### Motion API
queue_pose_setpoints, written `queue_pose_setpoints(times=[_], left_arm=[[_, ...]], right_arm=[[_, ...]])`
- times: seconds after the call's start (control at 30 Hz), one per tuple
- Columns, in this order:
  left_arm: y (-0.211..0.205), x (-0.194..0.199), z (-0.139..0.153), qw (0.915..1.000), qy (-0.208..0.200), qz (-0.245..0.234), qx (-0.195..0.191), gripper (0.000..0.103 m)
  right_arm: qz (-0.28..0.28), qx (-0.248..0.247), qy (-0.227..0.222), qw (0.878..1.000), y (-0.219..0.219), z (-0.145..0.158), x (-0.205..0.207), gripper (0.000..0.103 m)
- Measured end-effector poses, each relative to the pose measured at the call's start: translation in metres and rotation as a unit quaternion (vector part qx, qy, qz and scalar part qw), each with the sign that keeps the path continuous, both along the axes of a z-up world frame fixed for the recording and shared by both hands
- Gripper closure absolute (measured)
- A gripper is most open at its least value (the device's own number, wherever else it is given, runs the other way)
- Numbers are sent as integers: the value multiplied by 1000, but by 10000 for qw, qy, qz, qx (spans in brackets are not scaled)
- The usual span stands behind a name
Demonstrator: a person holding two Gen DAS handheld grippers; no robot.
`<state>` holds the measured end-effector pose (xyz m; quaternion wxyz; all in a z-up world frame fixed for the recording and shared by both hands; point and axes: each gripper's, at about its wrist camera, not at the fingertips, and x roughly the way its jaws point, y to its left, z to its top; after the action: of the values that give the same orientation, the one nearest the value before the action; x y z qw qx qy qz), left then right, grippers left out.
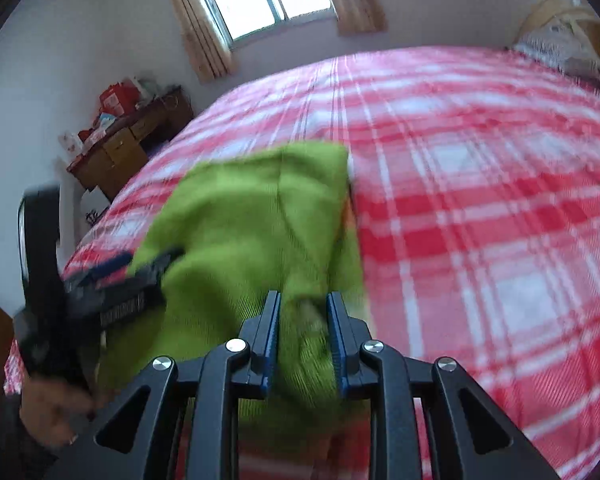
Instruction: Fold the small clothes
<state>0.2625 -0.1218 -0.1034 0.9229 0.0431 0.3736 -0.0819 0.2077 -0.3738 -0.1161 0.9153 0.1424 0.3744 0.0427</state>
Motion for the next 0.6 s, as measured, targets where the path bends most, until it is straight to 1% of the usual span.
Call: queue_pose_setpoints(times=[0.13,0.23,0.33,0.43,0.53,0.57,0.6], left_arm=[[0,-1,0,10000,3,-30,35,11],[-2,-1,1,9999,-26,-59,115,11],[0,0,0,9999,23,-90,46,11],[6,3,0,9999,109,-6,-82,4],[20,6,-2,9975,380,91,-587,2],[27,8,-4,9946,562,118,-860,0],[35,11,-5,9909,755,113,-1112,0]], right_arm=[[-178,314,-113,9993,-3,-9,-9,80],[-170,324,-177,9992,-2,-10,-11,79],[-138,430,-337,9984,-6,-12,-15,78],[-158,676,-432,9967,-12,-14,-20,77],[-160,864,-534,9947,-16,-16,-24,75],[-161,928,-554,9940,-17,-16,-25,75],[-165,1008,-574,9931,-19,-17,-26,75]])
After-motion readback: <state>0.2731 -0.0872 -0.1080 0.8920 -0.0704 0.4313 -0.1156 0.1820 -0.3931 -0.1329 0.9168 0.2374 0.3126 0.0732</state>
